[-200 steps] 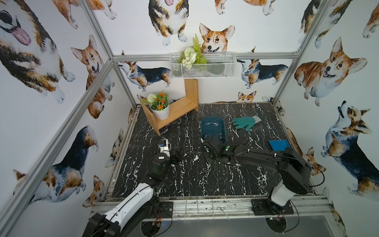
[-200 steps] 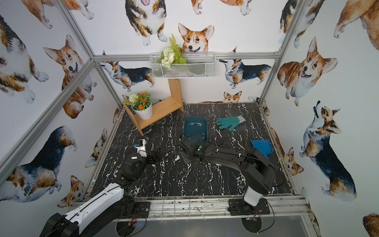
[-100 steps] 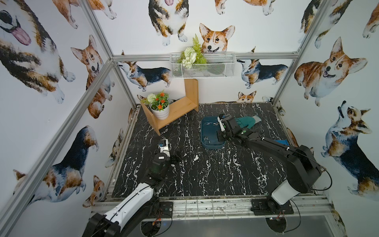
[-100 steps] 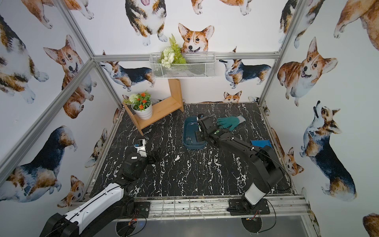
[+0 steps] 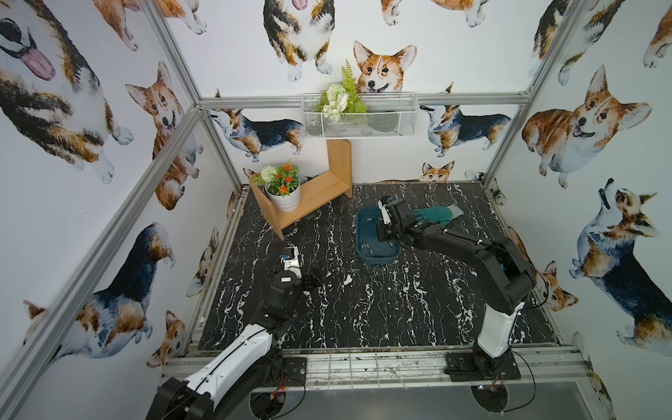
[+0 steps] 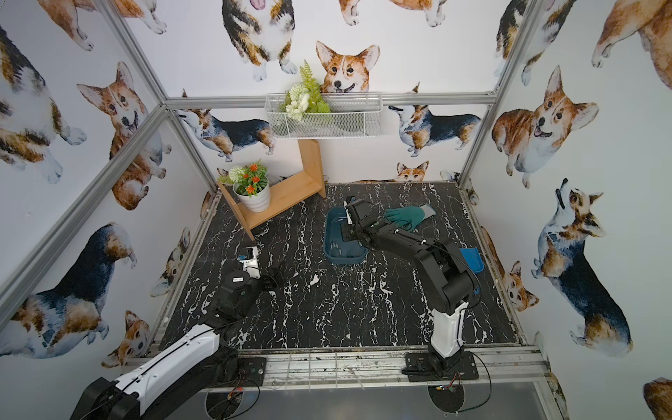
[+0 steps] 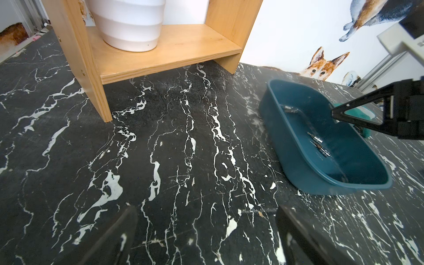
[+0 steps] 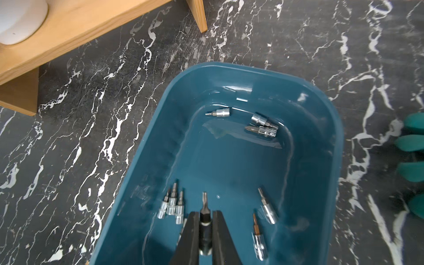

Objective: Put the bit on the desktop into the storage box
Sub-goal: Place the screwdriver bit in the storage box.

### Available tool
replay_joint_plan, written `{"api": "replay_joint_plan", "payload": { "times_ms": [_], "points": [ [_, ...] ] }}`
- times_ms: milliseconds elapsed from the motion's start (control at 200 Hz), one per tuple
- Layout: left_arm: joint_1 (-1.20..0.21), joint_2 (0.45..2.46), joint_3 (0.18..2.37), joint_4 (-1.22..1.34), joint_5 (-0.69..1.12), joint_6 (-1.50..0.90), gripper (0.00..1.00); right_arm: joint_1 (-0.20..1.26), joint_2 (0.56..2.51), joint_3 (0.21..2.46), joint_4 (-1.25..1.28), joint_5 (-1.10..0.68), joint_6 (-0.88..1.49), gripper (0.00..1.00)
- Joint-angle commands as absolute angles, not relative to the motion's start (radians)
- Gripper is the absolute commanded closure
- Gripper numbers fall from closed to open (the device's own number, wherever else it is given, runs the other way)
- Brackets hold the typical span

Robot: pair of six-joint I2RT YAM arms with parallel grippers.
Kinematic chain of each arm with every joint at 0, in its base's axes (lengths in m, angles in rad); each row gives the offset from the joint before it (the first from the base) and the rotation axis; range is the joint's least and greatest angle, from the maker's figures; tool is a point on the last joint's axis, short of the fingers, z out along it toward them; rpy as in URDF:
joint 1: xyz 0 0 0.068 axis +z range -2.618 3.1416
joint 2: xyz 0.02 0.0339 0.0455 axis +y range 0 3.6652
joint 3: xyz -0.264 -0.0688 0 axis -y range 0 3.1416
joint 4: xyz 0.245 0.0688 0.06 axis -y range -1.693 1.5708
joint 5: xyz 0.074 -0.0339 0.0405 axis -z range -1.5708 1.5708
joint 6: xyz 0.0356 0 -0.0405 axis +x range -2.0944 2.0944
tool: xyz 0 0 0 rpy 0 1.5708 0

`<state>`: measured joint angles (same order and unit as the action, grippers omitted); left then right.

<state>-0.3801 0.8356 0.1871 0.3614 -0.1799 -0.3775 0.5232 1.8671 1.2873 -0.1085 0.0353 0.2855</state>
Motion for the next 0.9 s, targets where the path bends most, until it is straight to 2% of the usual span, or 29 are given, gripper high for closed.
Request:
{"api": "replay_joint_plan", "payload": {
  "times_ms": [0, 80, 160, 195, 425, 445, 531, 591, 601, 896],
  "points": [
    [-0.379, 0.830, 0.187, 0.373, -0.187, -0.379, 0.00, 0.520, 1.879, 1.302, -0.074, 0.023, 0.301, 0.86],
    [-0.379, 0.824, 0.183, 0.372, -0.187, -0.377, 0.00, 0.518, 1.872, 1.301, -0.074, 0.026, 0.300, 0.78],
    [-0.379, 0.811, 0.184, 0.366, -0.186, -0.372, 0.00, 0.514, 1.850, 1.297, -0.075, 0.032, 0.297, 0.56],
    [-0.380, 0.801, 0.185, 0.359, -0.187, -0.369, 0.00, 0.512, 1.837, 1.293, -0.075, 0.032, 0.295, 0.50],
    [-0.380, 0.703, 0.171, 0.355, -0.186, -0.350, 0.00, 0.485, 1.662, 1.185, -0.035, 0.036, 0.288, 0.38],
    [-0.379, 0.698, 0.172, 0.354, -0.187, -0.347, 0.00, 0.482, 1.639, 1.166, -0.024, 0.038, 0.288, 0.32],
    [-0.379, 0.683, 0.205, 0.326, -0.191, -0.323, 0.00, 0.469, 1.532, 1.072, 0.032, 0.054, 0.284, 0.25],
    [-0.381, 0.683, 0.228, 0.316, -0.209, -0.315, 0.00, 0.464, 1.453, 0.996, 0.076, 0.084, 0.276, 0.01],
    [-0.382, 0.684, 0.230, 0.316, -0.214, -0.314, 0.00, 0.463, 1.438, 0.984, 0.081, 0.090, 0.273, 0.00],
    [-0.381, 0.701, 0.266, 0.411, -0.344, -0.236, 0.00, 0.455, 1.085, 0.629, 0.290, 0.278, 0.130, 0.00]
  ]
}}
